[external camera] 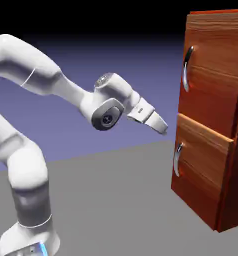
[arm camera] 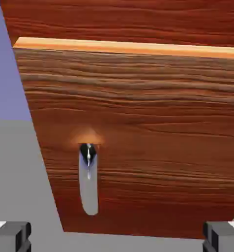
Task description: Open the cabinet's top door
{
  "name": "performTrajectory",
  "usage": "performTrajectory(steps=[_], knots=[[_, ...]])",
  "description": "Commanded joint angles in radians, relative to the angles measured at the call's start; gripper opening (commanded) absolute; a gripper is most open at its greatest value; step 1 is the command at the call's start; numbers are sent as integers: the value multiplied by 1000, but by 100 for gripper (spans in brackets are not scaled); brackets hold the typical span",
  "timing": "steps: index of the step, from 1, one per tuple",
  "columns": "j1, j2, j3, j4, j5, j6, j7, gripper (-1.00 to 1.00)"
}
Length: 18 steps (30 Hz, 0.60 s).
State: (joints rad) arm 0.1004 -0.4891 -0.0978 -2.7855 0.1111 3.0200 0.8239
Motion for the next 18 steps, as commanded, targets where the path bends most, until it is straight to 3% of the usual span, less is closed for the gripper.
performTrajectory(steps=[1,18], knots=[[33,30,-36,9,41,-6,31,0],[590,540,-653,163,742,-114,553,0]])
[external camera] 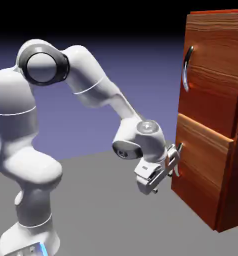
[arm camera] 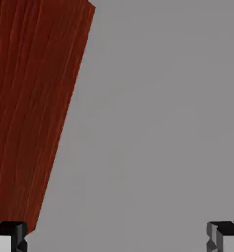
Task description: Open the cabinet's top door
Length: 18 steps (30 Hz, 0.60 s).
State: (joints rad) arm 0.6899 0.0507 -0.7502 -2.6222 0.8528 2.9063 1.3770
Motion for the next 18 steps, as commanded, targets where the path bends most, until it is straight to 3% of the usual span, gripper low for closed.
performTrajectory(steps=[1,18], knots=[[33,30,-36,9,41,-6,31,0],[590,540,-653,163,742,-114,553,0]])
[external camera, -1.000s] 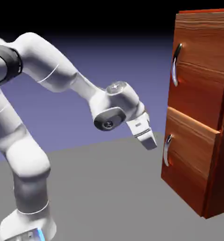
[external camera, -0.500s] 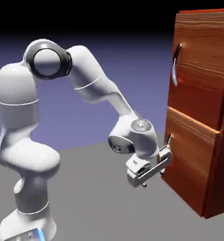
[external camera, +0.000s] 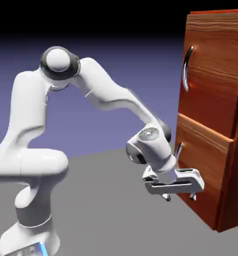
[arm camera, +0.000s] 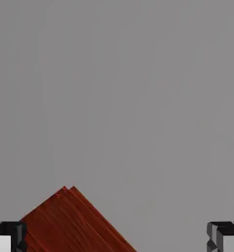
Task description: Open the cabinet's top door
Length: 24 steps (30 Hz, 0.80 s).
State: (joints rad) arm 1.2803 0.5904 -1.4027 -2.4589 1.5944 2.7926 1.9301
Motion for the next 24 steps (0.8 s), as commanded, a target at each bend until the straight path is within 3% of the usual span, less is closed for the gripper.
performTrajectory(steps=[1,19,24], knots=[[33,30,-36,9,41,-6,31,0],[612,560,-677,169,770,-118,574,0],[469,532,-596,294,808,-123,574,0]])
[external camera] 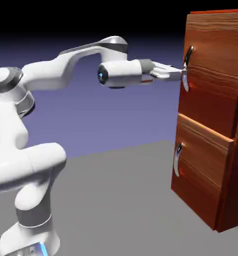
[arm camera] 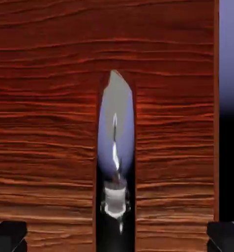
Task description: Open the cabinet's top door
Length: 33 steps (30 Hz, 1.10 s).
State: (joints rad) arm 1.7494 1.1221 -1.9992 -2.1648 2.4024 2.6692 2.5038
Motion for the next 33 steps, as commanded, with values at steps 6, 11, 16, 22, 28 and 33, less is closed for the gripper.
performTrajectory(steps=[6,11,16,22,28,33], knots=[[52,-13,-63,-81,6,-131,-58,-100],[152,-39,-194,-222,-41,-349,-132,-100],[212,-74,-329,-325,-129,-566,-189,-100],[232,-140,-486,-392,-269,-827,-250,-100],[205,-254,-626,-389,-437,-1088,-319,-100],[162,-405,-719,-324,-600,-1306,-389,-100]])
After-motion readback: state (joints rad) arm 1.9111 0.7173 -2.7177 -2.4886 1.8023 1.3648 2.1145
